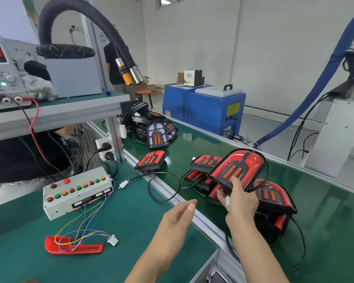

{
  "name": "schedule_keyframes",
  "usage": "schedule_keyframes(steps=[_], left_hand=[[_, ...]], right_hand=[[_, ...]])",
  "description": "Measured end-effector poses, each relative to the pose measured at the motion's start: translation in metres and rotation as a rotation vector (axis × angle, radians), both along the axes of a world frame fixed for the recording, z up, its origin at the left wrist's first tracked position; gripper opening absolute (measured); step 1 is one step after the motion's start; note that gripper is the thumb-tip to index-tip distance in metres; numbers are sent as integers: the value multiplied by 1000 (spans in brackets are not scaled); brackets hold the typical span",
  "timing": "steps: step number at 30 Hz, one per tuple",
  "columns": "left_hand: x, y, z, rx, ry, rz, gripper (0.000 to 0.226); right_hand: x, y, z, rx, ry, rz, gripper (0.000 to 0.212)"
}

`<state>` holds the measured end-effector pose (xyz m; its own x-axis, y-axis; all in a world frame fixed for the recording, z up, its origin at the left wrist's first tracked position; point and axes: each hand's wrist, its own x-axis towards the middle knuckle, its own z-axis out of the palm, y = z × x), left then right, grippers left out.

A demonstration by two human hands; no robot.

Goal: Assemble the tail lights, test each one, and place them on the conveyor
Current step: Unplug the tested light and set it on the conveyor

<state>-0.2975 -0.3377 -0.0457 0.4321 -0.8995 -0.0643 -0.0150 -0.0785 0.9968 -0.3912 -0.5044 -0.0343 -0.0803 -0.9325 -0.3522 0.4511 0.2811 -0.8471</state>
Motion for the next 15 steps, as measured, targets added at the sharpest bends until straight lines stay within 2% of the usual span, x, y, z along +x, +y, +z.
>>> schedule_keyframes(steps=[3,8,15], left_hand=[[-4,4,-2,-3,15,-19,58],[-12,5,2,-27,5,-28,56],[-11,9,3,-40,14,-22,45]], right_hand=[[-6,-3,-1,1,94,-9,28],[-4,-3,1,54,179,134,31],[-7,-6,13,108,111,300,25]])
